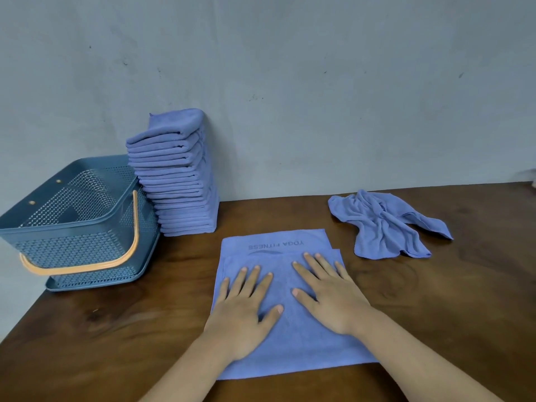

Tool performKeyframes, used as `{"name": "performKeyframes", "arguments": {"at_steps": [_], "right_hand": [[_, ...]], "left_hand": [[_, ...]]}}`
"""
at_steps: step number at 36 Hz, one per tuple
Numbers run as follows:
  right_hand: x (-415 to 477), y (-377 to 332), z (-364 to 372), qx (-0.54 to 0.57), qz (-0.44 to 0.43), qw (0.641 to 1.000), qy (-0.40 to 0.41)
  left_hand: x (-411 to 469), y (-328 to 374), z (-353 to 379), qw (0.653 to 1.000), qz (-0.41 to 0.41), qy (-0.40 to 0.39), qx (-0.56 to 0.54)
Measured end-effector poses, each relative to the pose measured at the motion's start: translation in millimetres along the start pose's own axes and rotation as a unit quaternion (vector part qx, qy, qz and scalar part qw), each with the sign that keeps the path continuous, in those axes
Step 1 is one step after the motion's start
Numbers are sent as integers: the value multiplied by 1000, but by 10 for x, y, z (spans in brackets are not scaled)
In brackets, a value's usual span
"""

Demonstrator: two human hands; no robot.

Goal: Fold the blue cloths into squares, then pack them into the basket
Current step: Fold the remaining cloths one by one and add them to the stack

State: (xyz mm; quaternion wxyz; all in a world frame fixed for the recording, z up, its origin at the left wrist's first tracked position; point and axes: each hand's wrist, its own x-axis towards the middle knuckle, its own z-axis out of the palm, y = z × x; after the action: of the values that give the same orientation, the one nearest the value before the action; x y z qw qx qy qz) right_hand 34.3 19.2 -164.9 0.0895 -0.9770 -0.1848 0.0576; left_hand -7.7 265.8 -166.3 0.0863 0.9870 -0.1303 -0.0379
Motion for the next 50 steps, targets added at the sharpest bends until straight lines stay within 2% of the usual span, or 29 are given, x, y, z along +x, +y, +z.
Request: {"name": "performKeyframes", "arguments": {"at_steps": [12,18,23,30,32,34,37,39,41,44,50], "right_hand": [[-552,-179,92,3,-1,1000,-8],[-283,-71,-112,-27,-27,997,66],[130,160,-140,21,-23,999,-4],[299,583,-164,58,39,998,6],[328,631,-142,66,34,997,24],[364,664,-142,109,38,990,77],[349,730,-180,201,13,965,166],[301,768,-237,191,-5,966,174],[239,762,-323,159,-10,977,144],[183,718,-397,95,1,991,96],[175,649,-399,44,22,995,90]], "left_hand": [[-520,148,82,1000,-2,0,-26],[-76,-96,-190,995,0,94,-31],[328,-474,-195,998,-5,5,-60],[398,-695,-159,997,-43,0,-60],[436,-767,-172,996,-54,19,-63],[480,-880,-191,994,-58,70,-61],[461,-1017,-232,985,3,138,-99],[403,-1042,-257,978,46,147,-138],[347,-1023,-277,979,63,132,-142],[334,-964,-302,982,67,124,-127],[352,-868,-324,984,65,122,-113]]}}
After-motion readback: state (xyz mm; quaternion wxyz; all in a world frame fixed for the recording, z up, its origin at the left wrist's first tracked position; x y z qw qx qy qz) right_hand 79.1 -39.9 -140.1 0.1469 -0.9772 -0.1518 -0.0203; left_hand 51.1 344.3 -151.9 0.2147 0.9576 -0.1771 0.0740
